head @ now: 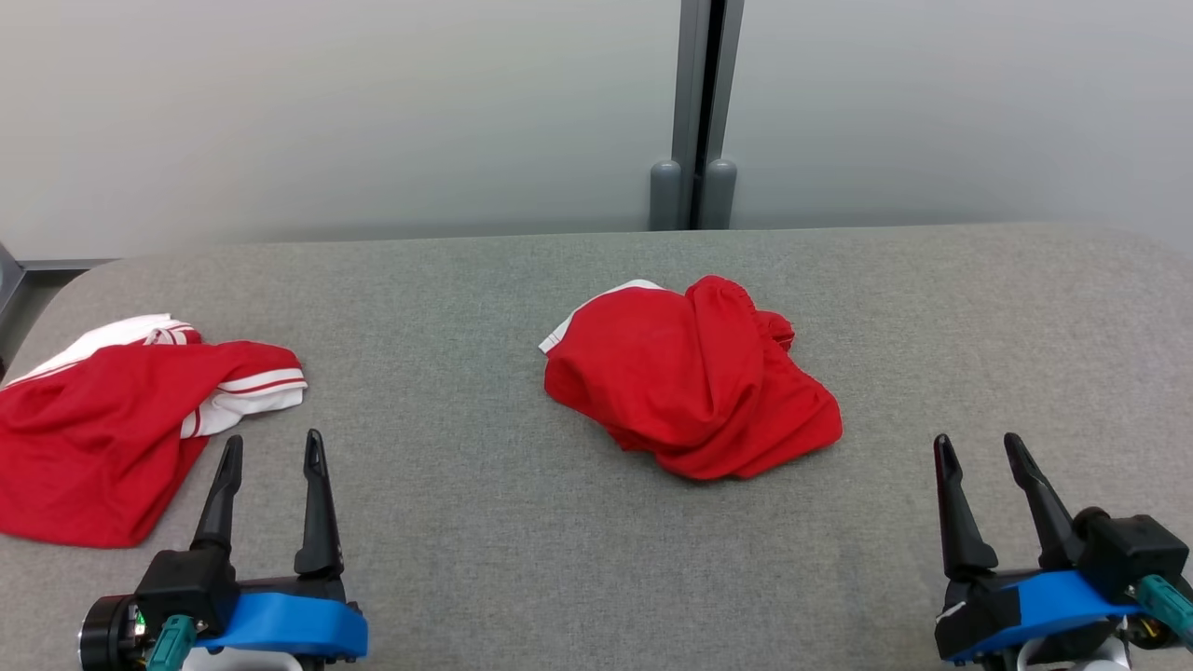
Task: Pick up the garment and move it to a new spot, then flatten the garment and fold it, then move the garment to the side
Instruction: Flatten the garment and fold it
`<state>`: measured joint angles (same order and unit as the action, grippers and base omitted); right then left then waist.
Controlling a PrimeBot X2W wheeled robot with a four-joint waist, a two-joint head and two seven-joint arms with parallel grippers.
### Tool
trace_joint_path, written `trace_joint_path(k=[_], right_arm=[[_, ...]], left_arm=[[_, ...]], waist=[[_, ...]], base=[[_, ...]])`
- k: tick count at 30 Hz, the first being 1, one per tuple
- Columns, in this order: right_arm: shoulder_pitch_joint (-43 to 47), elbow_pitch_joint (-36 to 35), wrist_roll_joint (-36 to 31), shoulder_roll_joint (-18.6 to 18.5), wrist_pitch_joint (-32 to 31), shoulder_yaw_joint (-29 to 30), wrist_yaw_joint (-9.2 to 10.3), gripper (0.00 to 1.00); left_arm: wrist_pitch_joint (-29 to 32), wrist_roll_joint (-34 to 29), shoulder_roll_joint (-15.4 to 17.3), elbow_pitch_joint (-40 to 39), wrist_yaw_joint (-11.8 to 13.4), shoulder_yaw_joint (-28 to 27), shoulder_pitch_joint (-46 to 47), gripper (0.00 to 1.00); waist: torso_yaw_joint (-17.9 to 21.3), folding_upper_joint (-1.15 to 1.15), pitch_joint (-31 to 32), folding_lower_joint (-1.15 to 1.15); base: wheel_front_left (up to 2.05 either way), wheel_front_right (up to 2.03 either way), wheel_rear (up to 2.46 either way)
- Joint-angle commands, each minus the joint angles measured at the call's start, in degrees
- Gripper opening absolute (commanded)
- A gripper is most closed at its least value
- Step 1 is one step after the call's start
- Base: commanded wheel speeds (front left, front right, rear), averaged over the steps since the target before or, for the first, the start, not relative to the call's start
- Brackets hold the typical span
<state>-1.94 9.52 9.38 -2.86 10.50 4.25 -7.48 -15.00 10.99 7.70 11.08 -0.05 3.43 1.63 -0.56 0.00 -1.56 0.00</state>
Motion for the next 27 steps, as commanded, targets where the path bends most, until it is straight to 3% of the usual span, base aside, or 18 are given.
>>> trace_joint_path(k=[1, 15, 27], right_arm=[[-0.8, 0.3, -0.4, 0.0, -0.2, 0.0, -0.03, 1.0], [-17.8, 4.7, -6.6, -1.1, -3.9, -1.3, -0.03, 1.0], [-24.0, 23.9, -6.3, -3.8, -3.0, 1.2, -0.03, 1.0]], left_arm=[[-0.3, -0.5, -0.1, 0.0, -0.4, -0.2, 1.0, 1.0], [-0.3, -1.3, -1.6, 0.2, -1.7, 0.8, 4.7, 1.0], [-0.3, -1.9, -3.1, 0.6, -2.5, 1.0, 8.2, 1.0]], waist=[[-0.1, 0.0, -0.1, 0.0], [-4.4, 0.0, -5.1, 0.0], [-8.6, 0.0, -10.7, 0.0]], base=[[0.0, 0.0, 0.0], [0.0, 0.0, 0.0], [0.0, 0.0, 0.0]])
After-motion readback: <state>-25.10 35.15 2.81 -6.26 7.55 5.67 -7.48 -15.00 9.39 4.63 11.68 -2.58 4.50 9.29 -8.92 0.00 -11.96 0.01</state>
